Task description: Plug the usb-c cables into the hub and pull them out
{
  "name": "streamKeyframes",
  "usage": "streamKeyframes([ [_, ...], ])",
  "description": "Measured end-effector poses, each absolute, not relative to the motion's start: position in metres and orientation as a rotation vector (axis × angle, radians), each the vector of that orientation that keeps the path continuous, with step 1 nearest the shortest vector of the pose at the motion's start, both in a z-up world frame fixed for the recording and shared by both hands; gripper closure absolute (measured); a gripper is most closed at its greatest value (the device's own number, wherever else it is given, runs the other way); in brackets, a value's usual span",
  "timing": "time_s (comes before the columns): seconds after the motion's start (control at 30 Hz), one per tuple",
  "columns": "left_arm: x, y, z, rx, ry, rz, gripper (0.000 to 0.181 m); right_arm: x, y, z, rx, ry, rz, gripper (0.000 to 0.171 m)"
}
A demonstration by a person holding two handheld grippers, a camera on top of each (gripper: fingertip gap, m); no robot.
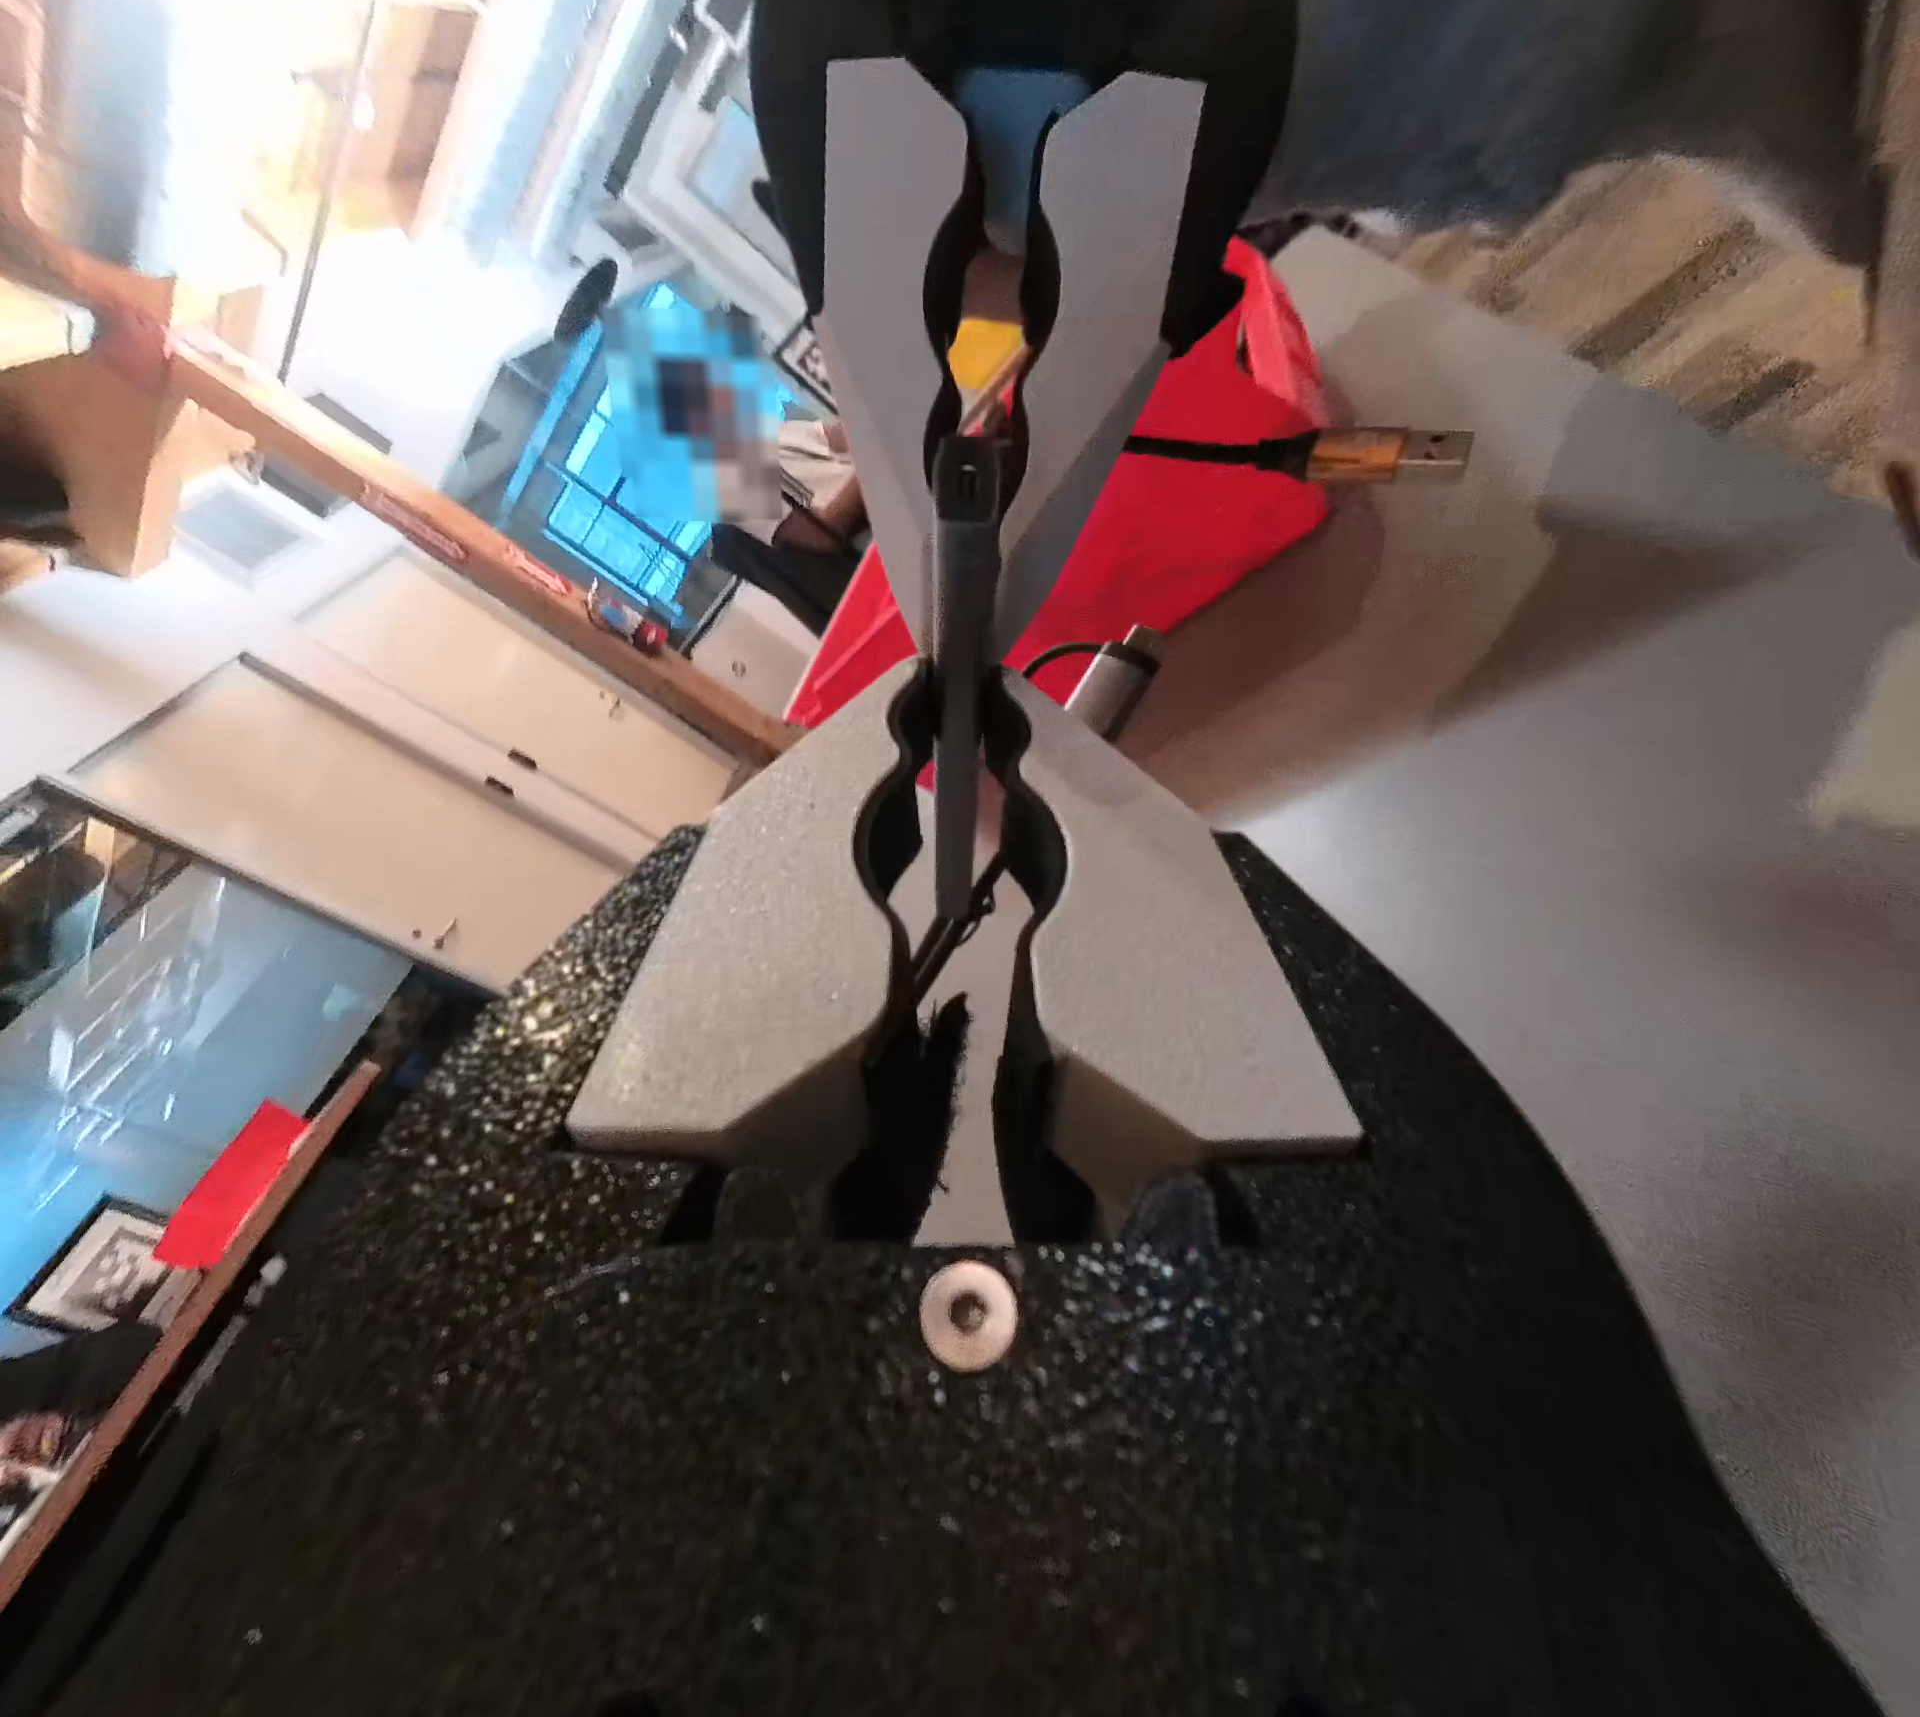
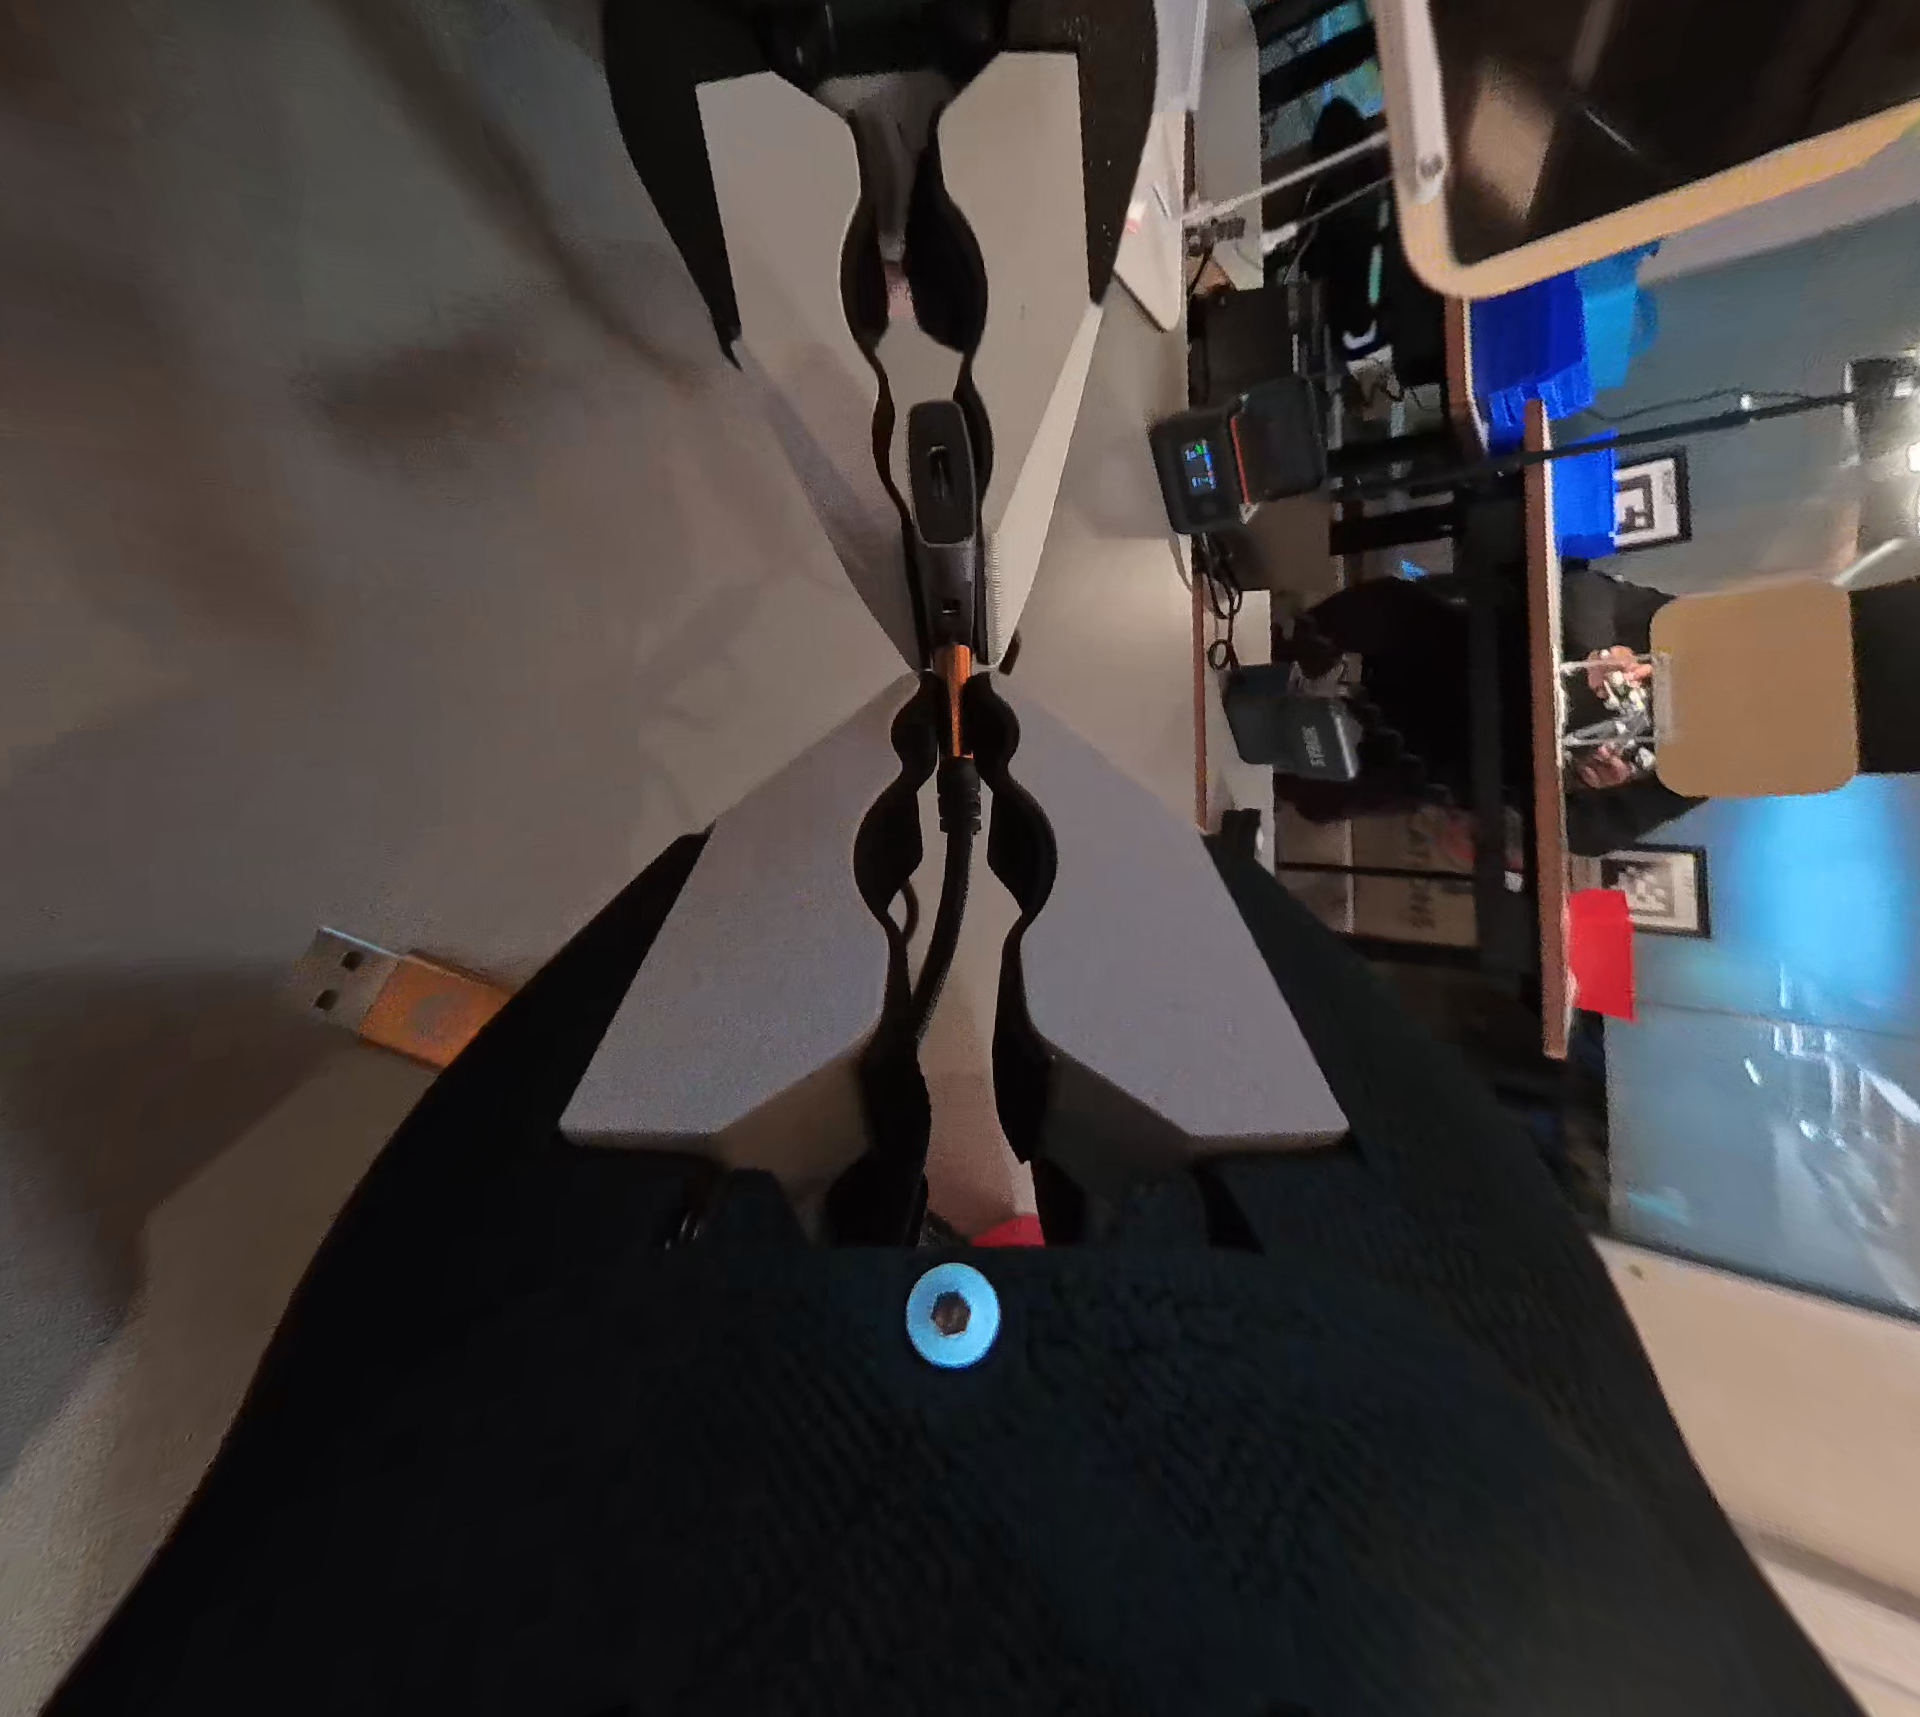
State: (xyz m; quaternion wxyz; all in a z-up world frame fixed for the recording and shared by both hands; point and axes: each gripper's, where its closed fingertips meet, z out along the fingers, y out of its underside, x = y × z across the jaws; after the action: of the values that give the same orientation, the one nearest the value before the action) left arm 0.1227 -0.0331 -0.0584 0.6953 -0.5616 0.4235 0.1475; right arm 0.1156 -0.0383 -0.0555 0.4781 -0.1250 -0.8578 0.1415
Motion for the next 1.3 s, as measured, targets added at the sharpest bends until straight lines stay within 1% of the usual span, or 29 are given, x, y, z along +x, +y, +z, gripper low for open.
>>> streamKeyframes([
  [0.2,0.142,-0.045,-0.032,-1.157,0.95,0.374,0.174,0.134,-0.049,-0.03,-0.202,-2.112,0.314,0.166],
  [0.3,0.149,-0.05,-0.023,-1.129,0.948,0.333,0.174,0.142,-0.056,-0.021,-0.157,-2.148,0.407,0.166],
  [0.43,0.16,-0.064,-0.007,-1.108,0.906,0.18,0.175,0.152,-0.068,-0.005,-0.092,-2.172,0.57,0.165],
  [0.5,0.159,-0.062,-0.003,-1.109,0.887,0.214,0.174,0.15,-0.065,-0.002,-0.092,-2.176,0.505,0.165],
  [0.57,0.152,-0.058,-0.003,-1.116,0.873,0.292,0.174,0.144,-0.06,-0.001,-0.068,-2.156,0.357,0.166],
  [0.63,0.152,-0.062,-0.003,-1.114,0.902,0.284,0.175,0.145,-0.065,-0.001,-0.018,-2.139,0.26,0.165],
  [0.73,0.168,-0.085,0.009,-1.076,0.971,0.203,0.175,0.161,-0.087,0.011,0.014,-2.144,0.428,0.166],
  [0.8,0.173,-0.087,0.016,-1.054,0.976,0.258,0.174,0.165,-0.088,0.017,0.011,-2.153,0.483,0.166],
  [0.83,0.172,-0.086,0.017,-1.053,0.967,0.289,0.175,0.165,-0.081,0.02,-0.011,-2.152,0.455,0.166],
  [0.87,0.157,-0.086,0.017,-1.073,0.939,0.35,0.174,0.16,-0.048,0.037,-0.129,-2.06,0.313,0.166],
  [0.9,0.128,-0.089,0.021,-1.103,0.835,0.393,0.175,0.168,-0.015,0.058,-0.228,-1.96,0.261,0.166],
  [0.97,0.08,-0.102,0.03,-1.142,0.631,0.302,0.175,0.193,0.013,0.091,-0.354,-1.835,0.46,0.166],
  [1.07,0.066,-0.093,0.025,-1.199,0.594,0.377,0.174,0.201,0.067,0.119,-0.376,-1.608,0.333,0.167],
  [1.23,0.067,-0.067,-0.005,-1.285,0.614,0.36,0.174,0.184,0.143,0.093,-0.531,-1.566,0.233,0.166],
  [1.3,0.065,-0.064,-0.011,-1.298,0.591,0.332,0.174,0.18,0.162,0.069,-0.59,-1.599,0.206,0.166],
])
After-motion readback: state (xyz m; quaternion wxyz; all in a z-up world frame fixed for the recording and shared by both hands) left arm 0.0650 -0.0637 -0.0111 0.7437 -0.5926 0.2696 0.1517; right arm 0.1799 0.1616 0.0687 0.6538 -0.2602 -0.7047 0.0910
